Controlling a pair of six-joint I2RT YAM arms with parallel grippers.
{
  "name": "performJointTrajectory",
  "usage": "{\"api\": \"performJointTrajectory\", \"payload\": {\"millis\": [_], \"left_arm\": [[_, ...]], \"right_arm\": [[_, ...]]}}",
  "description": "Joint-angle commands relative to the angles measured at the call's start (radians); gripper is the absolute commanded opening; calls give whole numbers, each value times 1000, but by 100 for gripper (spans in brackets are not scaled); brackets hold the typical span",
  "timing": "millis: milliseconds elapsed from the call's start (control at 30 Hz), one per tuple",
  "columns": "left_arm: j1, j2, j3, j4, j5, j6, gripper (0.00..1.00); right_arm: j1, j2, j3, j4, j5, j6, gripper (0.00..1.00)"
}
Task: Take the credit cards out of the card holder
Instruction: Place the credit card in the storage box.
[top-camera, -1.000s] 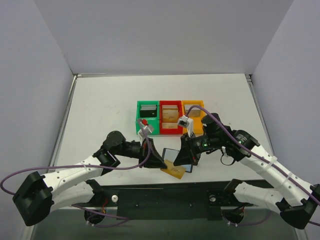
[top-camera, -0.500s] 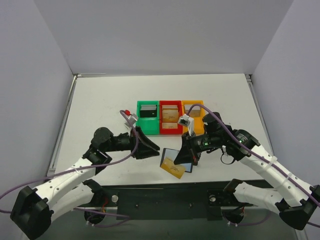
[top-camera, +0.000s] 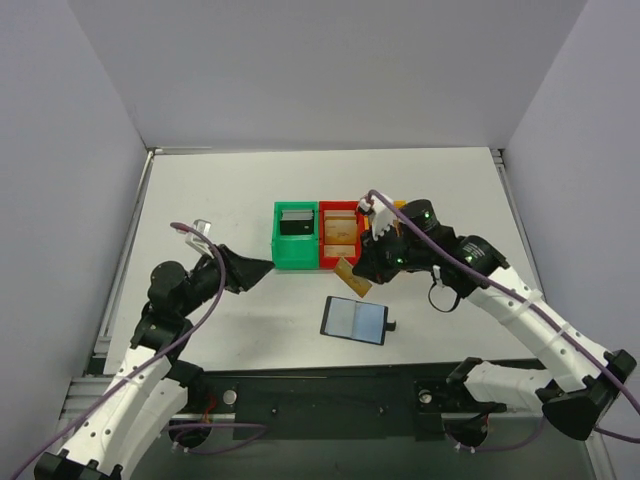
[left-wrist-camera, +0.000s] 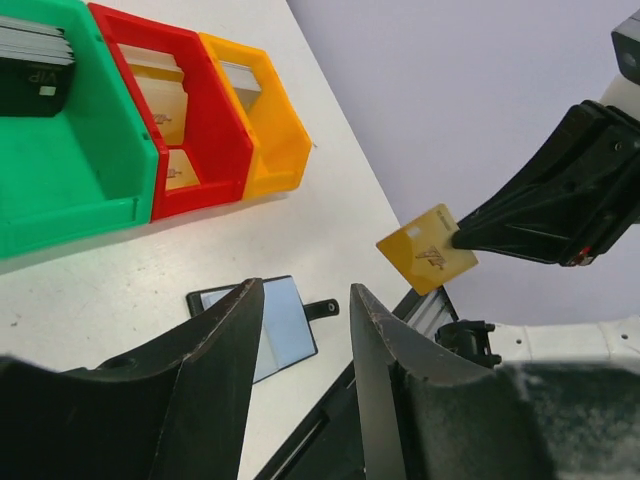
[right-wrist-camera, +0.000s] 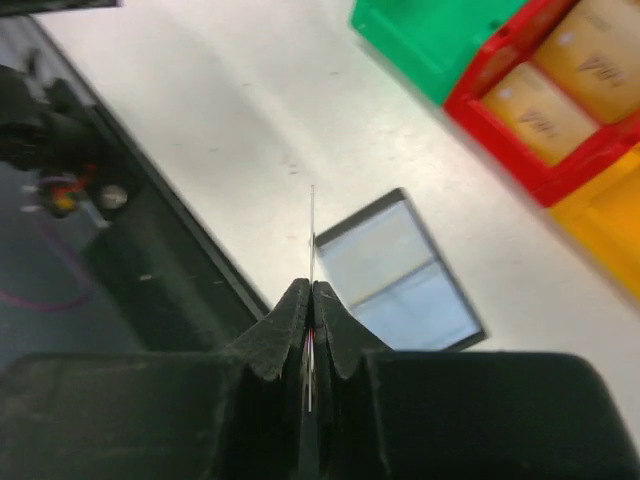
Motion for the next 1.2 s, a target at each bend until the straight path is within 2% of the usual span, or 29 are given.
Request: {"api": "performJointTrajectory", "payload": {"millis": [0, 67, 133, 167, 433, 467, 600, 667, 833, 933, 1167], "left_arm": [[3, -10, -10, -35, -100, -36, 50], [3, -16, -17, -31, -98, -45, 49], [2, -22, -20, -24, -95, -48, 49], [2, -23, -20, -24, -94, -49, 48], [-23, -42, -44, -1, -80, -71, 47], [-23, -42, -46, -4, -80, -85, 47], [-23, -43, -50, -23, -51, -91, 46], [-23, -28, -32, -82, -33, -56, 45], [-23, -43, -35, -115, -37, 7, 44], [-23, -37, -41, -126, -32, 36, 43], [-23, -26, -81, -121, -46, 36, 41]], "right_arm": [[32, 56, 39, 80, 208, -336, 0], [38, 101, 80, 71, 205, -442, 0], [0, 145, 125, 57, 85, -557, 0], [-4, 166, 137, 60, 74, -620, 0], [-81, 331, 238, 74, -61, -947, 0], [-107, 340, 237, 83, -139, -1012, 0], [-196, 393, 217, 143, -297, -1056, 0], [-231, 426, 238, 110, -348, -1103, 0], [-325, 542, 378, -69, -483, -1206, 0], [-337, 595, 427, -124, -497, -1248, 0], [-310, 671, 377, -113, -460, -1304, 0]]}}
